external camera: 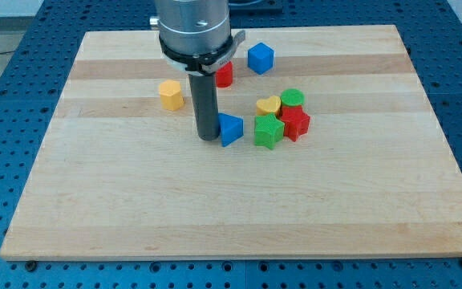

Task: Point your arm to the bottom of the blue triangle

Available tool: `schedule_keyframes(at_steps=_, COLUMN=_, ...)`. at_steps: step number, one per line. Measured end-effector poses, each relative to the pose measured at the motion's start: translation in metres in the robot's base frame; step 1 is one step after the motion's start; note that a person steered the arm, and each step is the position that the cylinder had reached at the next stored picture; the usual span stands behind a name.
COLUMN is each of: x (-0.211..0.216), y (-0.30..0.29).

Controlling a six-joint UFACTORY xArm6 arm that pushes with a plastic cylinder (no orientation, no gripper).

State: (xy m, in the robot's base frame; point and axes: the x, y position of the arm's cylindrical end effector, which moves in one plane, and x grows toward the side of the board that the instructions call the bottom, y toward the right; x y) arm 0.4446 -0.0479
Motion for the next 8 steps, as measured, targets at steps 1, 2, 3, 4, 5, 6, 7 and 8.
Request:
schedule_keyframes(at_steps=1, x=0.002, y=0.008)
schedule_keyframes(at_steps=2, x=0.002, y=0.010)
schedule_keyframes(at_steps=3, x=0.011, y=0.010)
schedule_keyframes(at_steps=4, x=0.015, y=0.010)
schedule_keyframes(at_steps=5, x=0.015, y=0.010)
schedule_keyframes(at_steps=6, x=0.019, y=0.010)
schedule_keyframes(at_steps=7, x=0.041, y=0.014)
schedule_keyframes(at_steps=8, x=0.044, y=0.022)
